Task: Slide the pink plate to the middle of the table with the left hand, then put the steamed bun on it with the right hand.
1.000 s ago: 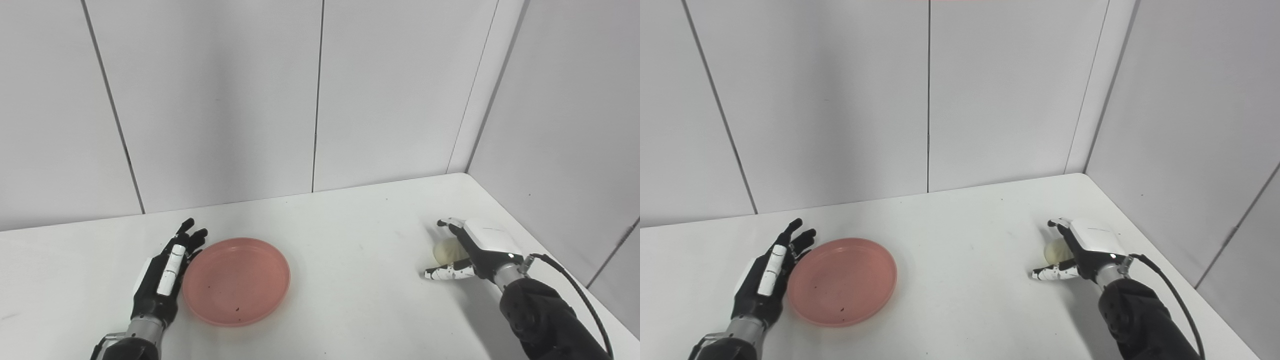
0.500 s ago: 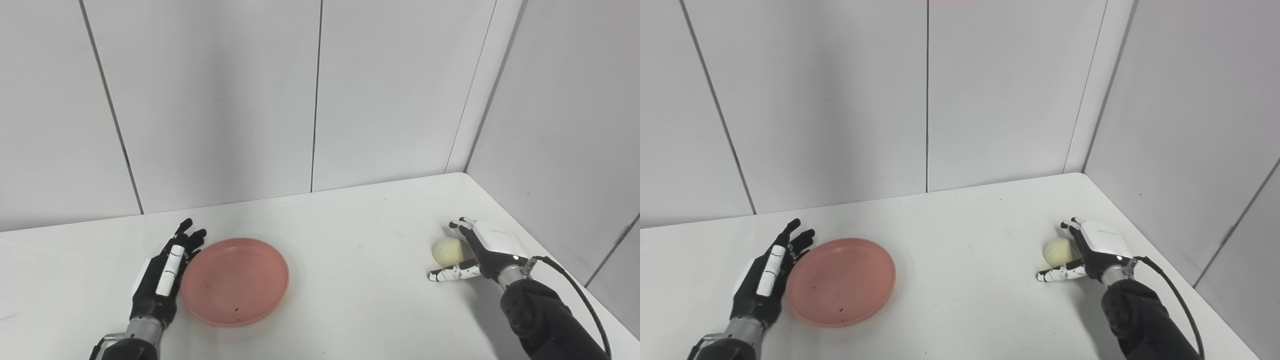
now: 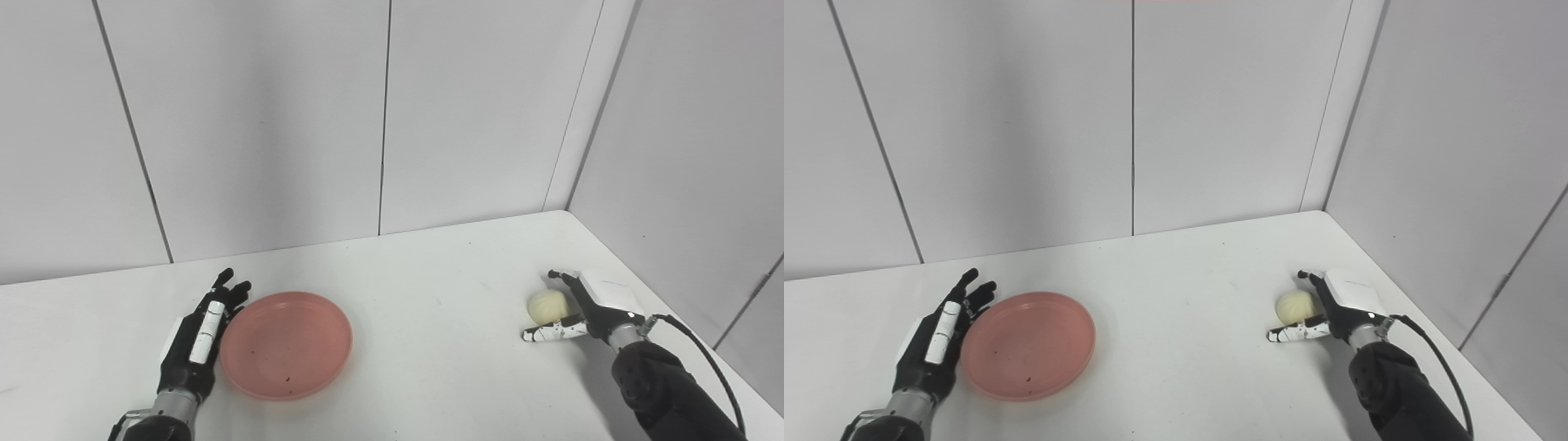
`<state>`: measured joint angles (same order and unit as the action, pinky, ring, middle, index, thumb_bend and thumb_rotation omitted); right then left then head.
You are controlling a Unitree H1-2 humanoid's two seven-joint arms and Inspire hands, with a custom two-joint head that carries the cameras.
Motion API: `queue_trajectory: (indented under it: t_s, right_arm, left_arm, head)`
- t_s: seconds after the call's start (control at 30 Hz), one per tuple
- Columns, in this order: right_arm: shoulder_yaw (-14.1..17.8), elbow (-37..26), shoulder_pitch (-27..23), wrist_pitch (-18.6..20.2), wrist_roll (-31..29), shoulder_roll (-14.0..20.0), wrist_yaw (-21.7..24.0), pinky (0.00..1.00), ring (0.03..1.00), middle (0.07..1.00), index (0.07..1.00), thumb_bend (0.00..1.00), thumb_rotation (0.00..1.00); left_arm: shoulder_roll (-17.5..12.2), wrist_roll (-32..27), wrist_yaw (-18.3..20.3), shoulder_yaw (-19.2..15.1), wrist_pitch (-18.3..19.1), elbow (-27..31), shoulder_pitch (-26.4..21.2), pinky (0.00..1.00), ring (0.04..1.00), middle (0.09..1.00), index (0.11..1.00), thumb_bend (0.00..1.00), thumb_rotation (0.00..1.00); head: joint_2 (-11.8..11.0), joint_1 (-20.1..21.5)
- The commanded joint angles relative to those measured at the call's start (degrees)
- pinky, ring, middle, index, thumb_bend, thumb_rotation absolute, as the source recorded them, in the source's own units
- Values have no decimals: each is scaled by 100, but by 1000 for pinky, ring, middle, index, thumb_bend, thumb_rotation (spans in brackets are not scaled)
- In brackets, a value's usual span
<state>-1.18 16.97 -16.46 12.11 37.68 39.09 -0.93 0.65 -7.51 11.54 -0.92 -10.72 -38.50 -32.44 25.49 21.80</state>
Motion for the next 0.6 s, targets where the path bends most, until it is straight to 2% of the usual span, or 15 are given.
queue_trajectory:
  t_s: [0.0, 0.07, 0.1, 0.2, 0.23, 0.27, 0.3, 0.37, 0.4, 0.47, 0.53, 0.57]
  right_arm:
    - [-77, 16, -62, -47, -81, 100, 157, 549, 618, 704, 748, 1000, 485]
    - [-72, 6, -67, -3, -148, 99, 194, 527, 588, 676, 733, 994, 467]
    - [-61, -12, -68, 40, -186, 95, 224, 528, 558, 632, 707, 975, 413]
    - [-54, 3, -71, 61, -282, 112, 267, 416, 436, 495, 620, 884, 256]
    - [-58, 9, -75, 89, -314, 118, 288, 370, 381, 434, 559, 739, 197]
    - [-70, 10, -77, 116, -344, 126, 300, 360, 369, 421, 535, 662, 180]
    - [-93, -20, -75, 209, -356, 134, 350, 351, 359, 410, 514, 594, 165]
    - [-140, -69, -64, 326, -378, 162, 437, 325, 331, 378, 492, 544, 148]
    - [-159, -86, -57, 358, -386, 176, 474, 424, 422, 441, 486, 536, 64]
    - [-198, -147, -43, 472, -419, 221, 638, 501, 506, 507, 466, 528, 13]
    - [-235, -208, -32, 588, -416, 263, 773, 560, 568, 505, 472, 528, 7]
    - [-247, -229, -25, 626, -416, 278, 809, 620, 619, 581, 477, 525, 71]
  left_arm:
    - [-16, 39, 44, 54, 31, -93, 149, 909, 911, 864, 910, 802, 842]
    - [-19, 52, 31, 64, 35, -86, 150, 901, 908, 861, 906, 796, 845]
    - [-20, 55, 26, 64, 31, -98, 147, 900, 908, 863, 907, 793, 846]
    - [-23, 43, 50, 60, 9, -137, 138, 900, 908, 864, 906, 789, 845]
    - [-24, 40, 59, 59, -2, -151, 133, 905, 910, 864, 908, 797, 842]
    - [-25, 38, 63, 58, -10, -161, 130, 906, 911, 864, 909, 800, 841]
    - [-29, 46, 60, 62, -8, -164, 127, 907, 911, 864, 910, 802, 841]
    - [-36, 70, 54, 79, 9, -118, 139, 902, 909, 863, 907, 804, 840]
    - [-38, 82, 52, 90, 20, -85, 149, 897, 909, 867, 905, 793, 842]
    - [-39, 93, 51, 108, 44, -25, 169, 894, 910, 870, 906, 767, 843]
    - [-41, 95, 54, 120, 59, 22, 185, 894, 910, 870, 906, 769, 842]
    - [-46, 95, 57, 125, 50, 19, 186, 891, 910, 869, 905, 772, 843]
  head:
    - [13, -19]
    - [10, -20]
    - [13, -16]
    - [13, -16]
    - [13, -16]
    - [13, -16]
    - [20, -8]
    - [26, -10]
    - [26, -10]
    - [30, -9]
    - [40, -10]
    - [40, -10]
